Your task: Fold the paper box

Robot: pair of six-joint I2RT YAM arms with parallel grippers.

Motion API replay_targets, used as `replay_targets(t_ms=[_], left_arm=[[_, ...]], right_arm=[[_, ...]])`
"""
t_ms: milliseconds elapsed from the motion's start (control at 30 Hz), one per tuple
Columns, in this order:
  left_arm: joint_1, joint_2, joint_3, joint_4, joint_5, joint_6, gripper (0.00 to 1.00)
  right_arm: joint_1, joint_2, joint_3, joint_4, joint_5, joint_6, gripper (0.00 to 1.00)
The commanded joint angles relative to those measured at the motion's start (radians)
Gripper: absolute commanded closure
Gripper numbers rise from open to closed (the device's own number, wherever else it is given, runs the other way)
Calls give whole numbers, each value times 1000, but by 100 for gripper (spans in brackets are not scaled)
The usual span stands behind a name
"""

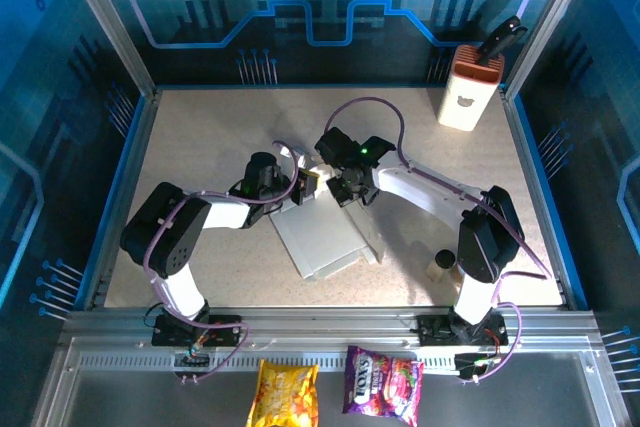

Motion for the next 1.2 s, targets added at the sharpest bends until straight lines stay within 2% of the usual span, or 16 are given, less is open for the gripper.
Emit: replay_targets(t_ms=[0, 700, 967, 1167], left_arm=[[-11, 22, -12, 13, 47, 23, 94], [-11, -37, 7, -110, 11, 111, 93], [-11, -54, 14, -125, 2, 125, 92], [-10, -68, 23, -145, -11, 145, 85]], right_arm=[[-2, 4, -24, -23, -61, 9, 87], [-18, -100, 3, -81, -87, -6, 73], [-21, -91, -25, -73, -90, -10, 85], [-19, -91, -89, -12, -96, -1, 93]])
